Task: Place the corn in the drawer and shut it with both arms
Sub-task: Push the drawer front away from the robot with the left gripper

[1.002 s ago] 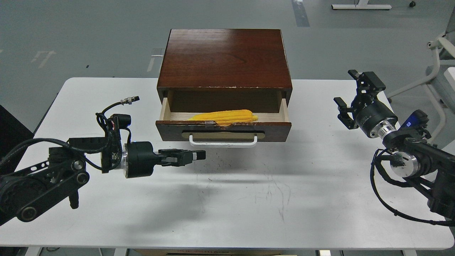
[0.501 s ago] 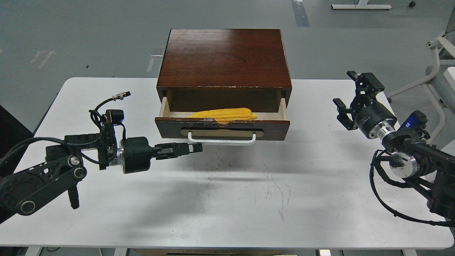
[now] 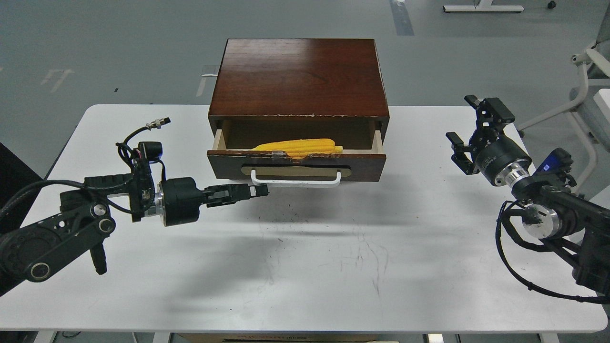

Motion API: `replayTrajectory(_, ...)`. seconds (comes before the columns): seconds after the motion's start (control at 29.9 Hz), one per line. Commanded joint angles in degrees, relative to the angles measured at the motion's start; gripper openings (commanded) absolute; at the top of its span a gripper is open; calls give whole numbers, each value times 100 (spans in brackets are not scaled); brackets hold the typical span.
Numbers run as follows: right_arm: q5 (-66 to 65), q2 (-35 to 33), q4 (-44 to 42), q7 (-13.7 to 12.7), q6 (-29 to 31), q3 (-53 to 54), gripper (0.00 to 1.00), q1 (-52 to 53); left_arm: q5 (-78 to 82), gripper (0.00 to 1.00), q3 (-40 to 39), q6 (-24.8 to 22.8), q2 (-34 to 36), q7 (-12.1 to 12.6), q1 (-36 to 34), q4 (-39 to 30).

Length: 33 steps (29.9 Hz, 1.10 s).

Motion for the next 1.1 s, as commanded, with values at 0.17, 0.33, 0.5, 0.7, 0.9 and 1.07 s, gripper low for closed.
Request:
replayTrajectory(0.17,0,-43,2,0,0,0,98,0,9,0,72,4,-127,3,-181,102)
replayTrajectory(0.33,9,-52,10,0,0,0,98,0,9,0,81,4,-233,4,-260,312)
replayTrajectory(0.5,0,-52,10,0,0,0,98,0,9,0,72,4,-268,21,-260,400)
replayTrajectory(0.7,0,-52,10,0,0,0,98,0,-9,0,72,4,-391,65,-401,655)
replayTrajectory(0.9,9,-60,10,0,0,0,97,-9,-255,0,81,4,-470,65,-533,892)
replayTrajectory(1.07,0,-60,10,0,0,0,97,-9,-264,0,81,4,-602,74,-629,1121)
